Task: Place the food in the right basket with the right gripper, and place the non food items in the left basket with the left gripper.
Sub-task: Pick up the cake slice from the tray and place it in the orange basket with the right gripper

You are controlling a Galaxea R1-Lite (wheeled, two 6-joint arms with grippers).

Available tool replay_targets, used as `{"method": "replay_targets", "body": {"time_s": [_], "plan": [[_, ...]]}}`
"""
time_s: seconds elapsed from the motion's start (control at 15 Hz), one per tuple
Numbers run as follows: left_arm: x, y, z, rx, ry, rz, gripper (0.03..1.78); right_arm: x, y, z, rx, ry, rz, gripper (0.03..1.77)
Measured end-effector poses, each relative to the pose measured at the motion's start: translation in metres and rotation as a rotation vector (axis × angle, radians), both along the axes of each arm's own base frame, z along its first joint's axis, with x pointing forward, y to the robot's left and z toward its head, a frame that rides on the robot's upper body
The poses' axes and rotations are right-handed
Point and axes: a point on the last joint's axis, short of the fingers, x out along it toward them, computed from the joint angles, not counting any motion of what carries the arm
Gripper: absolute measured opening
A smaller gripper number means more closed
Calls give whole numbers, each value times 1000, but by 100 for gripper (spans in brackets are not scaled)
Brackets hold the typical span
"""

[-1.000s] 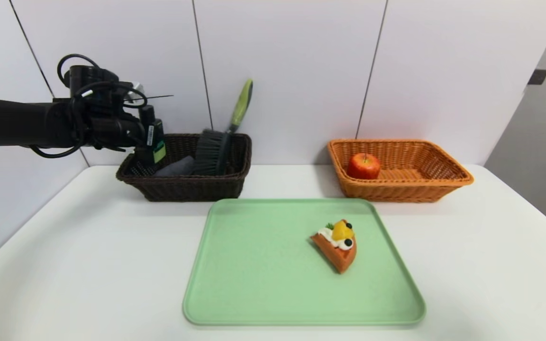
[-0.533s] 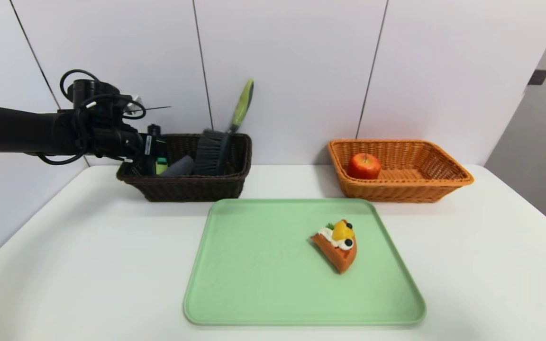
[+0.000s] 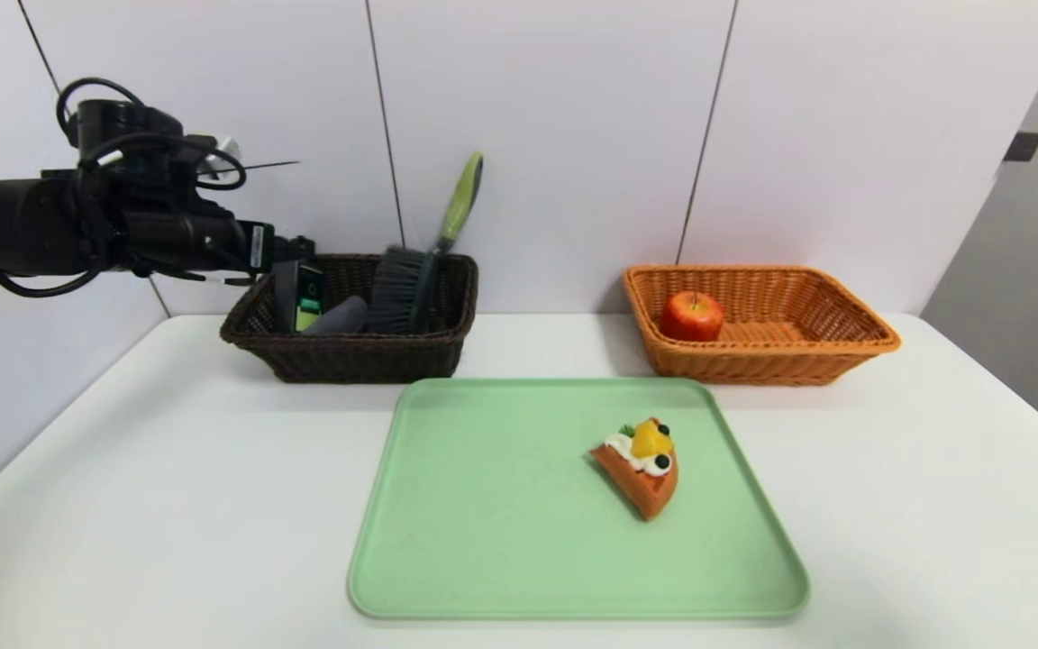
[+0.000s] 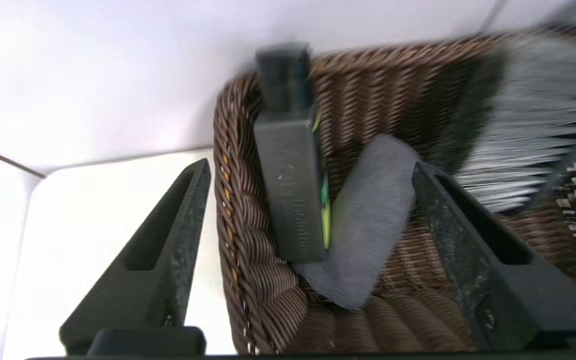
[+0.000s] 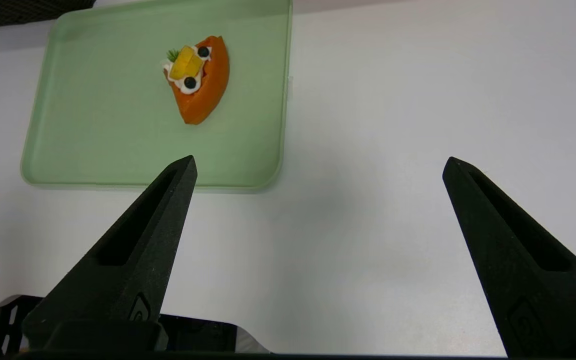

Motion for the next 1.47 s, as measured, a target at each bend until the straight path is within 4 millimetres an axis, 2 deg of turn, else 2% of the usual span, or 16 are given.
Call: {"method": "replay_targets", "body": {"time_s": [0.2,0.4,0.67,0.87,1.07,1.47], "plan": [[-35,-5,35,-2,-80,-12,152,-1,1,3,3,-22,25,170],[-77,-16,49,-14,-107,-46,158,3,5,9,14,-40,91,170],[-138,-27,46,-20,-96,-96,163,21,18,14,8,-7,194,170],[-178,-27,34,-14,-85,-119,166,46,34,13,-15,53,269,170],[-206,-26,24,-9,-79,-129,167,75,59,5,-50,136,347,170],[-242,-26,19,6,-38,-169,168,143,123,-25,-143,307,415,170]]}}
